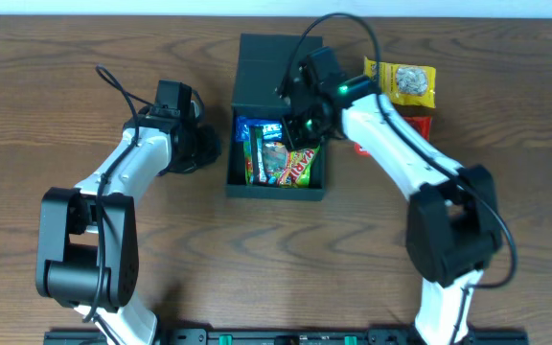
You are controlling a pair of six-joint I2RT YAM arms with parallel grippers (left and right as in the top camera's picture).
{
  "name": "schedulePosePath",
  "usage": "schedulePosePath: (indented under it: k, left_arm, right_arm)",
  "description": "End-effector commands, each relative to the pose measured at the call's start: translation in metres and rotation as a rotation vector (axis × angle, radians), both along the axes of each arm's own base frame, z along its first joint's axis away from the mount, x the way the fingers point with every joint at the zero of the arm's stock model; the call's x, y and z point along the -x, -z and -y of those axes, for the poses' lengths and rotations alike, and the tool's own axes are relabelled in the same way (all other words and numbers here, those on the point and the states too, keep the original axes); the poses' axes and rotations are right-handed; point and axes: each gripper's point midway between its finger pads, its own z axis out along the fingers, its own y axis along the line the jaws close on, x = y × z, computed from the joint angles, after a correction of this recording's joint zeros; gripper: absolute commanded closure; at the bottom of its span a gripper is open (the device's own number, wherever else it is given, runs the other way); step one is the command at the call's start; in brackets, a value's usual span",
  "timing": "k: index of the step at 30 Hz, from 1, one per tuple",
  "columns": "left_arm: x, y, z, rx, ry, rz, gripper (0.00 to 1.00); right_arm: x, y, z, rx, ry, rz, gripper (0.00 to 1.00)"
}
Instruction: Pack container
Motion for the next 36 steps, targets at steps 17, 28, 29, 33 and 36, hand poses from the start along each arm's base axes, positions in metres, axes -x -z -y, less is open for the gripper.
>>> schedulePosePath:
  k: [17,28,29,33,36]
  left_arm:
    - [0.000,-0.004,0.031,0.117,0.032,-0.014,0.94]
    - [0.000,-0.003,0.030,0.117,0.032,-0.015,0.94]
    - [0.000,-0.003,0.030,0.117,0.032,-0.015,0.94]
    - [0.000,-0.003,0.030,0.117,0.031,-0.015,0.94]
    - [-0.001,-0.004,0.031,0.118,0.031,-0.013,0.94]
  right_arm:
    - [0.027,0.024,-0.058,-0.064,-0.101,-0.048,0.99]
    - [0.039,0.028,-0.027,-0.002,-0.031,-0.176,0.98]
    - [0.041,0.028,-0.028,-0.008,-0.035,-0.186,0.98]
    - [0.049,0.022,-0.039,-0.062,-0.086,-0.198,0.99]
    - [0.054,0.019,-0.050,-0.092,-0.135,-0.186,0.99]
